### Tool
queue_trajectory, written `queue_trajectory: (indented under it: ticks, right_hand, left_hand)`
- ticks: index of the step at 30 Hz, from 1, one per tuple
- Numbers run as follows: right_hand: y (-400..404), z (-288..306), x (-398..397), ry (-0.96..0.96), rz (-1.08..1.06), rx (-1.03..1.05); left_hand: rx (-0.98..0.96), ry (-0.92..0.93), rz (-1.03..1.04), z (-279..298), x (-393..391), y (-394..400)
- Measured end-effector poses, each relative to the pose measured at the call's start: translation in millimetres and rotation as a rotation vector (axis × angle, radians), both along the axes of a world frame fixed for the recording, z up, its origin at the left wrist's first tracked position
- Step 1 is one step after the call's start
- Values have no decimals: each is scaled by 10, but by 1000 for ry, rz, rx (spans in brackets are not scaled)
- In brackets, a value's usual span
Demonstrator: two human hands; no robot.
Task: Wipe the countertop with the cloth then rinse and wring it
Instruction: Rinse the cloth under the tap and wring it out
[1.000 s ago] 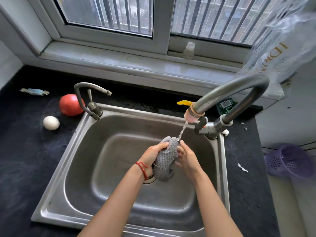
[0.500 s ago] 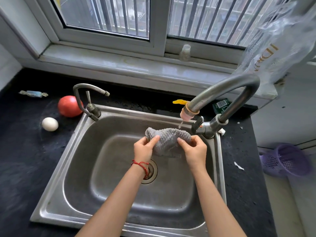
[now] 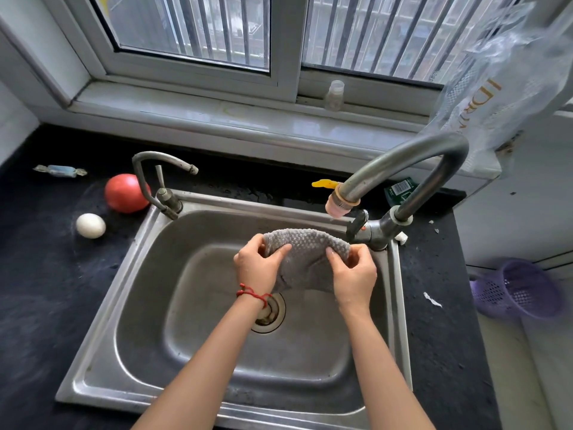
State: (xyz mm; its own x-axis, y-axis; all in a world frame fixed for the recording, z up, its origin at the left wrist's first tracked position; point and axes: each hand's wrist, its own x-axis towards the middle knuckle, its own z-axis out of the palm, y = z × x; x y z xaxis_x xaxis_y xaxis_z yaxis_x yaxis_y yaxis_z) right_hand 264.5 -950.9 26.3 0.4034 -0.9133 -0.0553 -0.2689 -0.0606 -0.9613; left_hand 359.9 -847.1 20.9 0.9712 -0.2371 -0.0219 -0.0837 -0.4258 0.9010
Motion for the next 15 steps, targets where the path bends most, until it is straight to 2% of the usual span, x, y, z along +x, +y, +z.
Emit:
queue_trajectory:
  ticks: [4, 8, 11, 15]
  right_hand:
    - [173, -45, 106, 48, 25, 81]
    - [267, -48, 164, -59, 91, 322]
    - [244, -5, 142, -69, 207, 364]
    - [141, 11, 102, -28, 224, 306]
  left_hand:
    - [44, 128, -34, 114, -147, -121]
    - [-77, 377, -129, 195, -252, -156]
    - [-140, 490, -211, 128, -289, -100]
    - [-433, 714, -214, 128, -247, 36]
